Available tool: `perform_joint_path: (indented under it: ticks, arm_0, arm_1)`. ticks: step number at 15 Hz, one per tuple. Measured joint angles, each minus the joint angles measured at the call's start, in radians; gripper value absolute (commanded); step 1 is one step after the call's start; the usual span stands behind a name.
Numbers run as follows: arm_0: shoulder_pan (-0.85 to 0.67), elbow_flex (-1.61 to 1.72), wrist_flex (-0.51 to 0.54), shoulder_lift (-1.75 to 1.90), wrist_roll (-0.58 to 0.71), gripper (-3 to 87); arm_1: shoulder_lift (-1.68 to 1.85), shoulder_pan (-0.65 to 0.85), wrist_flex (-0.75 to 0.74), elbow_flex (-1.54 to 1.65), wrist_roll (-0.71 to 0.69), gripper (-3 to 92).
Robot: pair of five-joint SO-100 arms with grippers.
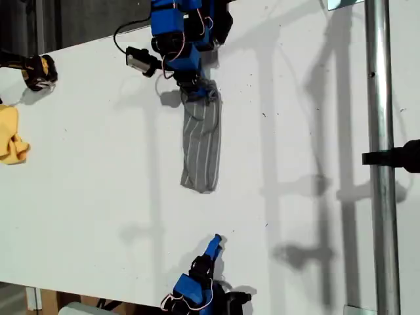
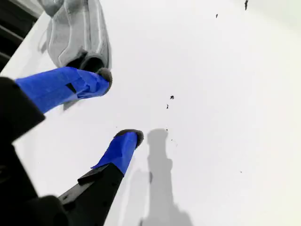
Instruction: Grasp corners of a towel and fold twice.
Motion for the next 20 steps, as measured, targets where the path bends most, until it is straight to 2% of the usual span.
perform_joint_path:
  ticks: [3, 5, 7, 10, 13, 16, 20]
  arm_0:
    - [-0.002, 0.0, 0.0, 0.0, 0.006, 19.4]
    - [-0.002, 0.0, 0.0, 0.0, 0.011, 19.5]
    - [-0.002, 0.0, 0.0, 0.0, 0.014, 19.5]
    - [-0.002, 0.0, 0.0, 0.0, 0.015, 19.1]
    - [-0.002, 0.0, 0.002, 0.0, 0.002, 19.2]
    - [-0.002, 0.0, 0.002, 0.0, 0.002, 19.2]
    - [-0.002, 0.0, 0.002, 0.0, 0.002, 19.4]
  arm_1:
    - [0.448, -0.046, 0.235, 0.112, 0.101, -0.2]
    - [0.514, -0.04, 0.23, 0.114, 0.072, -0.2]
    - [0.285, -0.023, 0.051, 0.025, -0.025, -0.2]
    - [-0.353, 0.009, -0.186, -0.342, -0.192, -0.2]
    - [-0.73, 0.029, -0.224, -0.661, -0.313, -0.2]
    - [-0.945, 0.029, -0.225, -0.925, -0.396, -0.2]
    - [-1.229, 0.037, -0.302, -1.161, -0.436, 0.5]
